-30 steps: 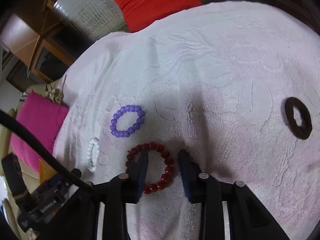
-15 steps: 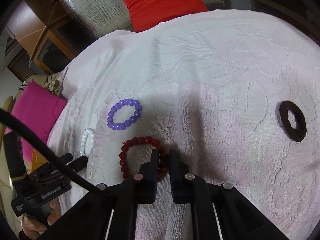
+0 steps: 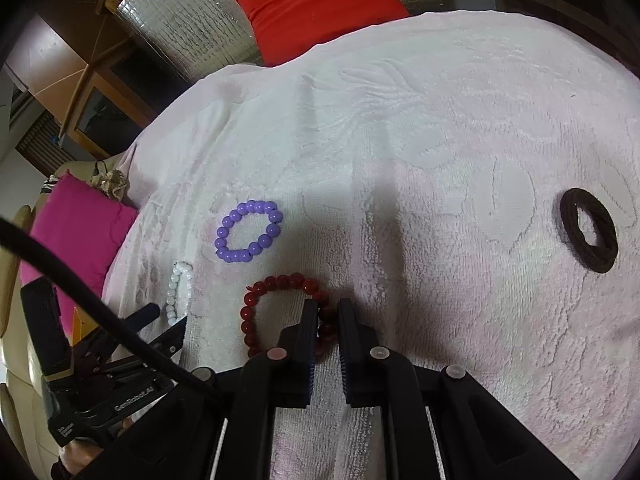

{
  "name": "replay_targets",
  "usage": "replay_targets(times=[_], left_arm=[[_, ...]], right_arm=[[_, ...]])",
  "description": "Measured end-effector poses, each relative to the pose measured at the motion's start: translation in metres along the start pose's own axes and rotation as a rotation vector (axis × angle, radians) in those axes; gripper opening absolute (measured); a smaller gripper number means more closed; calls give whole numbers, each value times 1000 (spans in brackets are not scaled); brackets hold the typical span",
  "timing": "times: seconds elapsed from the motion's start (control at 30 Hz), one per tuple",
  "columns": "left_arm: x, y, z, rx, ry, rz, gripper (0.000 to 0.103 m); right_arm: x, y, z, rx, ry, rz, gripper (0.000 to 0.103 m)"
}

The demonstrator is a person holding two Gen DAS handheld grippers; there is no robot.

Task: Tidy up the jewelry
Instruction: 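Grasp the white bead bracelet with the left gripper while the right gripper grasps the red bracelet, then lift both bracelets and carry them toward the orange box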

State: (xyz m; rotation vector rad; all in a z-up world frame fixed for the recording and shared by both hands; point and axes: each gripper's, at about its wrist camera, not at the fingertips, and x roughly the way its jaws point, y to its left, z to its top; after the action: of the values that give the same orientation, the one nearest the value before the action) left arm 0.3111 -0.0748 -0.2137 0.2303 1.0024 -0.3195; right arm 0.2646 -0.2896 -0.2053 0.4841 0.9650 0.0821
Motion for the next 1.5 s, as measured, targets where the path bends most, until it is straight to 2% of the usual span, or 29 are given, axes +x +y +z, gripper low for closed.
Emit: replay_targets(times=[0.03,0.07,0.13,0.2,0.33,0.53,1.0,1.3,1.5], left_arm=[[1,1,1,-8,1,-37,57],[4,1,4,-12,2,-54,53],[3,-4,6,9,-3,-80,33],[4,-10,7,30,-5,-87,22],[6,-12,11,32,-2,-99,11],[-8,2,6,-6,-9,-127,10],[-79,16,2,-63,-163,-228,10],[-110,11,-12,-41,-221,-206,10],[-123,6,-19,-36,-248,-180,10]], right_arm=[[0,0,0,1,-1,0,11],[-1,-1,0,2,-2,0,11],[-1,0,0,0,-6,-4,11],[-2,3,-1,-11,-12,-10,11],[-5,10,-2,-44,-27,-21,11],[-19,13,0,-37,-71,5,11],[-58,37,-1,-50,-183,171,11],[-74,46,-6,-50,-210,241,11],[-82,54,-12,-69,-219,256,11]])
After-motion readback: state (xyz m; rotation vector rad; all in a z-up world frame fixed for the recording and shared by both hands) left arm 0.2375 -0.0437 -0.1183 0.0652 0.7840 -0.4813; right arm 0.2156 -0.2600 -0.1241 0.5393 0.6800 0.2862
